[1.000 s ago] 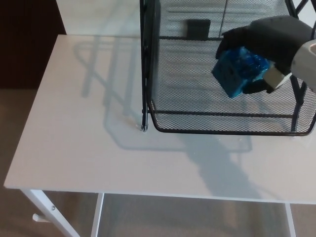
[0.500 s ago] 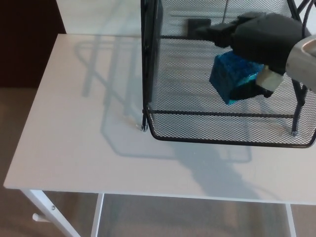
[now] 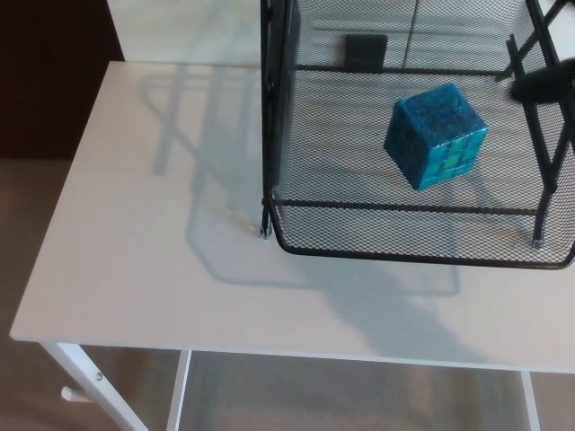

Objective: The robot walks towards a desk on which a file tray is kept in the middle and a cube is kept to its right. The robot lifts the cube using its right hand and places it on the file tray.

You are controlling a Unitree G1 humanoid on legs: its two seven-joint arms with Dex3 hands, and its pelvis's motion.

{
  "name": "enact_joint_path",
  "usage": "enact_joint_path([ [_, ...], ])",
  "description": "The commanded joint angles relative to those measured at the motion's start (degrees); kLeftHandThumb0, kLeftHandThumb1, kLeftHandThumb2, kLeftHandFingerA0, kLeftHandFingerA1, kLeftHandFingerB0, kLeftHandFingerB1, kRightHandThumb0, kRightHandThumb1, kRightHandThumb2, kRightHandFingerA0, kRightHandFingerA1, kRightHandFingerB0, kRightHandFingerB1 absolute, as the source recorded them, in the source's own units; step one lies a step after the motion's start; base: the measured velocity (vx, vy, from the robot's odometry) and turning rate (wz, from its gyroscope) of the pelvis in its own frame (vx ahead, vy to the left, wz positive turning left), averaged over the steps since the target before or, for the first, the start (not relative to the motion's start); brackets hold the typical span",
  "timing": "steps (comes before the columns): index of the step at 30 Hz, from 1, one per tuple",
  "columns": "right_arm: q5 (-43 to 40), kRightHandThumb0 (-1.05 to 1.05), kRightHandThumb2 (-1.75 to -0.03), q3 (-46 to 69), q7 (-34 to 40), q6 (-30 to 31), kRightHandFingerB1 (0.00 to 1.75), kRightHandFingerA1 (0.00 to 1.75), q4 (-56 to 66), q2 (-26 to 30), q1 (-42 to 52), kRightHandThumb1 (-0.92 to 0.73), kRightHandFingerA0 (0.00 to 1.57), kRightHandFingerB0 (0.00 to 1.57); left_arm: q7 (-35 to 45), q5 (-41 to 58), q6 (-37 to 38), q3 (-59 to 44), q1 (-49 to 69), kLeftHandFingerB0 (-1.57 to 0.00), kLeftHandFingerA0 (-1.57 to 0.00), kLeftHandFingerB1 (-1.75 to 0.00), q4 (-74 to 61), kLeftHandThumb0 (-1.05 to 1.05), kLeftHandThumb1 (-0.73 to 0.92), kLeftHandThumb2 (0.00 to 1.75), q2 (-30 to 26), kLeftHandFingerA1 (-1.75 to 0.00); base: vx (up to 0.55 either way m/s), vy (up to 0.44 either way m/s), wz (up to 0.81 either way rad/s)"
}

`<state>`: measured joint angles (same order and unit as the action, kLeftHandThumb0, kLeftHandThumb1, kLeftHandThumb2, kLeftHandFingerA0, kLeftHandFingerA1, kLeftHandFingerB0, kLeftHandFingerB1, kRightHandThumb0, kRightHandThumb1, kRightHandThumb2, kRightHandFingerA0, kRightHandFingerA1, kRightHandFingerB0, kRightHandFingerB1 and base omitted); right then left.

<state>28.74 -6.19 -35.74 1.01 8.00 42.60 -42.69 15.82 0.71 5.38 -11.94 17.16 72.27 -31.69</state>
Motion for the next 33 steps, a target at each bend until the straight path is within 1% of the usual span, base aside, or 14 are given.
enact_joint_path([
  [1, -14.1, -0.86, -0.76, 25.4, -6.4, 3.3, 0.00, 0.19, 4.5, 8.5, 11.8, -0.48, 0.00, 0.00, -0.5, -0.5, 2.1, 0.3, 1.0, -0.29, -0.44, -0.62, -0.1, -0.85, 0.87, 0.71, -0.9, -0.76, 0.00, 0.000, 0.00],
  [2, -13.9, -0.84, -0.77, 33.9, -7.1, 6.9, 0.00, 0.13, 6.1, 7.6, 16.1, -0.48, 0.00, 0.05, -0.6, -0.5, 2.0, 0.2, 0.9, -0.30, -0.45, -0.61, 0.2, -0.88, 0.87, 0.68, -0.8, -0.76, 0.00, 0.000, 0.00],
  [3, -14.8, -0.73, -0.73, 43.0, -6.5, 6.0, 0.00, 0.15, 5.1, 6.3, 21.1, -0.43, 0.00, 0.05, -1.0, -0.4, 1.8, 0.1, 1.0, -0.31, -0.53, -0.65, -0.1, -0.89, 0.61, 1.06, -0.7, -0.78, 0.00, 0.000, 0.00],
  [4, -15.6, -0.68, -0.71, 47.1, -6.5, 5.6, 0.00, 0.18, 4.7, 5.3, 23.3, -0.40, 0.00, 0.04, -1.0, -0.4, 1.9, 0.1, 1.2, -0.29, -0.53, -0.62, -0.1, -0.88, 0.85, 0.68, -0.5, -0.79, 0.00, 0.000, 0.00],
  [7, -17.3, -0.67, -0.64, 59.7, -5.8, 14.6, 0.14, 0.00, 6.2, -0.5, 28.6, -0.35, 0.00, 0.06, -1.1, -1.1, 3.0, 0.8, 1.6, -0.29, -0.55, -0.63, -0.1, -0.88, 0.85, 0.71, -0.5, -0.78, 0.00, 0.000, 0.00],
  [9, -14.2, -0.58, -0.58, 70.2, 7.4, 15.1, 0.30, 0.40, 6.4, -10.1, 34.4, -0.59, 0.26, 0.25, -1.0, -0.7, 2.9, 0.4, 1.8, -0.31, -0.53, -0.65, -0.4, -0.86, 0.85, 0.71, -0.5, -0.81, 0.00, 0.000, 0.00],
  [13, -16.1, -0.56, -0.58, 79.7, 21.1, 16.7, 0.31, 0.42, -0.7, -16.4, 36.0, -0.57, 0.41, 0.32, -0.7, 0.2, 1.9, -0.5, 0.8, -0.31, -0.49, -0.65, -0.2, -0.90, 0.61, 1.06, -0.7, -0.77, 0.00, 0.000, 0.00],
  [14, -19.0, -0.47, -0.57, 82.8, 27.0, 14.9, 0.33, 0.44, -5.8, -17.6, 35.3, -0.57, 0.53, 0.37, -0.8, 0.1, 1.7, -0.3, 0.6, -0.32, -0.49, -0.63, -0.1, -0.88, 0.87, 0.69, -0.5, -0.78, 0.00, 0.000, 0.00],
  [26, -24.9, -0.58, -0.94, 82.6, 64.5, -14.6, 0.51, 0.72, -43.1, -26.5, 45.4, -0.60, 0.44, 0.29, -0.7, -0.4, 1.8, 0.1, 0.3, -0.33, -0.43, -0.64, 0.0, -0.88, 0.90, 0.67, -1.0, -0.76, 0.00, 0.000, 0.00],
  [28, -21.5, -0.57, -0.65, 79.1, 64.7, -7.8, 0.46, 0.72, -44.5, -27.5, 48.3, -0.84, 0.34, 0.18, -0.9, -0.5, 2.4, 0.2, 0.7, -0.30, -0.50, -0.67, 0.3, -0.92, 0.63, 1.08, -0.8, -0.78, 0.00, 0.000, 0.00],
  [29, -21.3, -0.62, -0.97, 79.0, 61.9, -3.3, 0.46, 0.59, -43.0, -28.5, 49.5, -0.65, 0.26, 0.10, -0.7, -0.1, 2.2, -0.2, 0.8, -0.27, -0.47, -0.65, 0.1, -0.92, 0.87, 0.70, -0.7, -0.81, 0.00, 0.000, 0.00],
  [31, -19.5, -0.84, -1.11, 76.5, 49.8, 5.7, 0.11, 0.58, -38.8, -29.6, 55.1, -0.81, 0.04, 0.00, -0.3, 0.1, 2.7, -0.4, 1.1, -0.24, -0.44, -0.63, 0.1, -0.93, 0.88, 0.68, -0.7, -0.79, 0.00, 0.000, 0.00],
  [32, -18.5, -0.76, -1.09, 75.1, 44.0, 10.4, 0.17, 0.54, -37.1, -29.7, 57.4, -0.76, 0.03, 0.07, -0.5, 0.1, 2.6, -0.4, 1.1, -0.26, -0.48, -0.65, 0.0, -0.92, 0.87, 0.72, -0.7, -0.81, 0.00, 0.000, 0.00],
  [33, -18.8, -0.51, -0.67, 74.8, 39.3, 14.8, 0.42, 0.84, -37.1, -29.0, 58.5, -0.79, 0.13, 0.06, -0.8, -0.2, 2.5, -0.1, 1.1, -0.26, -0.45, -0.62, -0.2, -0.91, 0.88, 0.70, -0.7, -0.78, 0.00, 0.000, 0.00],
])
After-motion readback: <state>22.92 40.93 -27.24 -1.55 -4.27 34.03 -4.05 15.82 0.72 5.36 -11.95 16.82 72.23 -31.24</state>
